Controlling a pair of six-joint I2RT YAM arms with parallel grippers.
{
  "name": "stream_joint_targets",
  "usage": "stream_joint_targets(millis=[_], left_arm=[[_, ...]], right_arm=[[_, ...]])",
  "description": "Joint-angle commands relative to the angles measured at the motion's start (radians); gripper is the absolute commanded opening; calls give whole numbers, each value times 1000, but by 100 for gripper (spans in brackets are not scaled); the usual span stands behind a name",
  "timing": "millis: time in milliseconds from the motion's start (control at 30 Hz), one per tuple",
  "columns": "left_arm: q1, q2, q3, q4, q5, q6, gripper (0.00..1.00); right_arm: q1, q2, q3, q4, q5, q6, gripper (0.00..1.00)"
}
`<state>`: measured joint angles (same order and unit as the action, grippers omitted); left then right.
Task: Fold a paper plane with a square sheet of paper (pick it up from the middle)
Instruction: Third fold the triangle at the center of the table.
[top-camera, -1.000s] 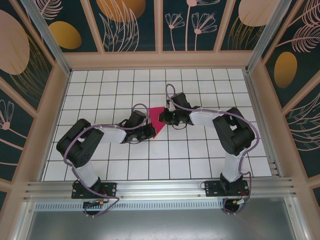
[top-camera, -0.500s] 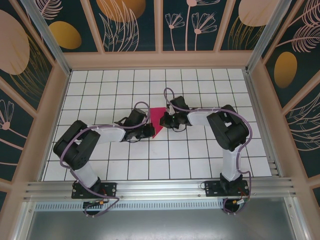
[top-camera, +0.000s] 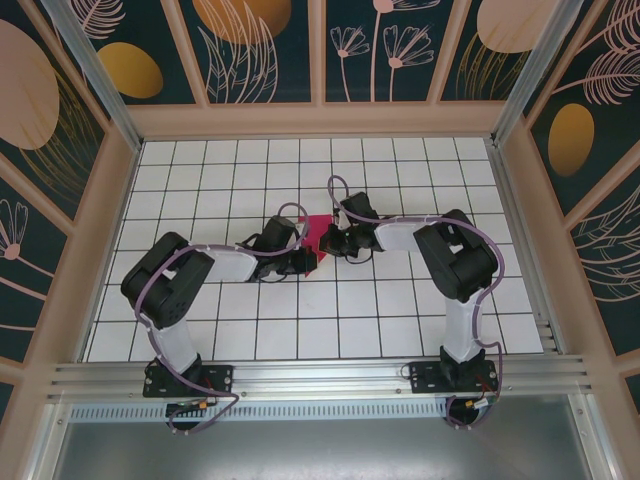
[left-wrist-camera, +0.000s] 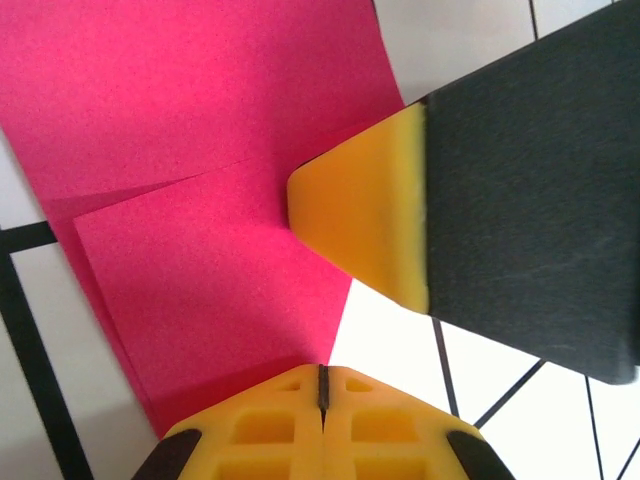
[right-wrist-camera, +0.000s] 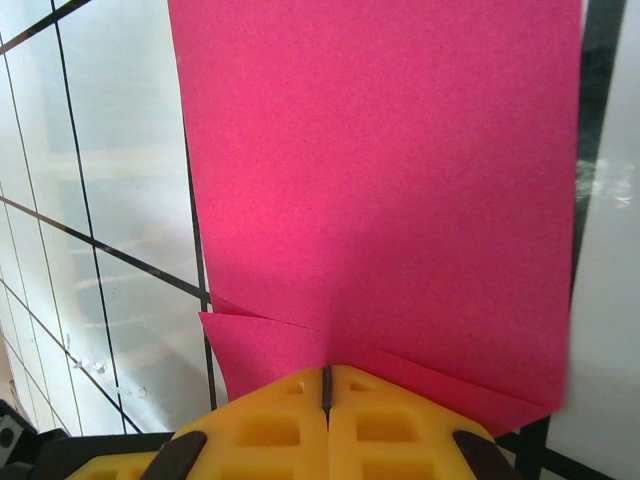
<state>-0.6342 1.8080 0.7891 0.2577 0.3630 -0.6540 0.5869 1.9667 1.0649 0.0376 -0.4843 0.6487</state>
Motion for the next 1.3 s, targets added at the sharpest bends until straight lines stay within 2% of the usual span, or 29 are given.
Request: stream_joint_targets(millis=[0,267,533,667,833,1067,1267], left_arm=[[1,27,20,-14,5,32,4],[2,0,-79,-58,9,39,2],[2,-88,-205,-65,62,25,1],[1,-152,-222,-122,64,56,0],[1,-231,-182,-159,16,51,1],[2,-321,-185,-2,-39,-61,3],[2,-223,-138,77,3,-92,4]], right_arm=[[-4,54,-22,-72,34,-14,0],[-12,64,-24,-106,74,-12,0],[-22,83,-27,-119,91,-5,0],[-22,82,-33,-122,96,-2,0],[-12,62,-41,-127,99,13,0],[35,-71,-128,-94,128,156,0],[44,-209,-185,-6,165,264,0]])
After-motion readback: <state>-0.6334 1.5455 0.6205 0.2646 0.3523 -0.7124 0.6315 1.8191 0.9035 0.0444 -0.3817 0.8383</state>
